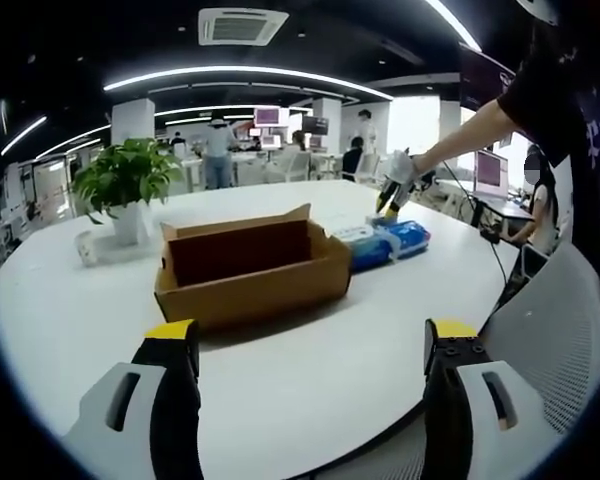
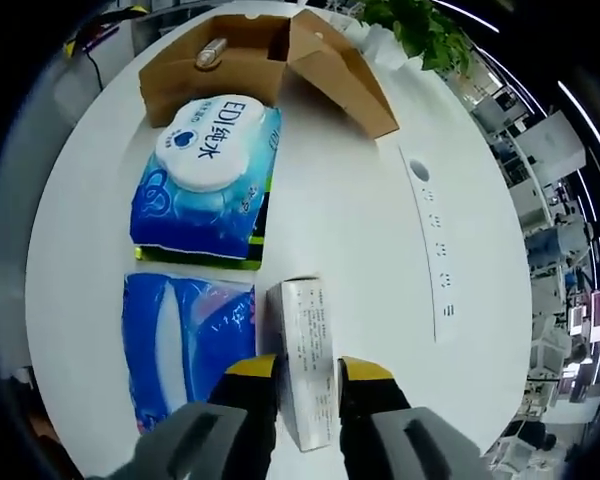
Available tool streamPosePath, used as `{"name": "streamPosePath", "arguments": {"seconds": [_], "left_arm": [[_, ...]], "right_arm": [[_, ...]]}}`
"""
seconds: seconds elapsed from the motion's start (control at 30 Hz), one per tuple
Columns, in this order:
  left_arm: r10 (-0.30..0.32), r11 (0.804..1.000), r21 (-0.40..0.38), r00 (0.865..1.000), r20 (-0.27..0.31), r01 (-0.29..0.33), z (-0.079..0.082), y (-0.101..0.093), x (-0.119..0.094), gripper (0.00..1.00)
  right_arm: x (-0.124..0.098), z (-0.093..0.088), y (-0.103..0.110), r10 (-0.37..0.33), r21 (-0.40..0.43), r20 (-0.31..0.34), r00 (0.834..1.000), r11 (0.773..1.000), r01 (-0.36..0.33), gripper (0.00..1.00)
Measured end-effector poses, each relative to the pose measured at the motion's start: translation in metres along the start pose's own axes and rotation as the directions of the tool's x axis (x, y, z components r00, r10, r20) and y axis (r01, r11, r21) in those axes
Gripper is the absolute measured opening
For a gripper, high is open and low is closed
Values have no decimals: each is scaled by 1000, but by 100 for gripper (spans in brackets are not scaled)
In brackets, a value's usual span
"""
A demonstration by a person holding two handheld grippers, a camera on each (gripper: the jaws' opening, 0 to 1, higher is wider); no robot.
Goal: Operate the shoe box by opening the lid, removing the specified soft item, and placing it in the target area until the item is outside and the box remains undamaged.
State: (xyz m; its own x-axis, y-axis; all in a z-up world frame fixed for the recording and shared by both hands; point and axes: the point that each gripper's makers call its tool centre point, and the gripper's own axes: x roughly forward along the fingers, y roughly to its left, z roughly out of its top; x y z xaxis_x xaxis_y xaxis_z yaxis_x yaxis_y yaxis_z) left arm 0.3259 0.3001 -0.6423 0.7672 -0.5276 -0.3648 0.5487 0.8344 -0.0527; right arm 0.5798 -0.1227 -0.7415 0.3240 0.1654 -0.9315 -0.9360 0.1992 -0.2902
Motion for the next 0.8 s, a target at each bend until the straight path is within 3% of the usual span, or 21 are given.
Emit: {"name": "streamPosePath", "arguments": {"seconds": [0.37,0.8], "left_arm": [[-6,1000,11,1000,8,6,2,-2,0,92],[-31,999,26,999,32,30,6,-6,0,95]], "right_arm": [[-17,4,-10,-61,90,30,998,994,58,35],[-44,17,3,-89,182,75,993,980,74,48]]}}
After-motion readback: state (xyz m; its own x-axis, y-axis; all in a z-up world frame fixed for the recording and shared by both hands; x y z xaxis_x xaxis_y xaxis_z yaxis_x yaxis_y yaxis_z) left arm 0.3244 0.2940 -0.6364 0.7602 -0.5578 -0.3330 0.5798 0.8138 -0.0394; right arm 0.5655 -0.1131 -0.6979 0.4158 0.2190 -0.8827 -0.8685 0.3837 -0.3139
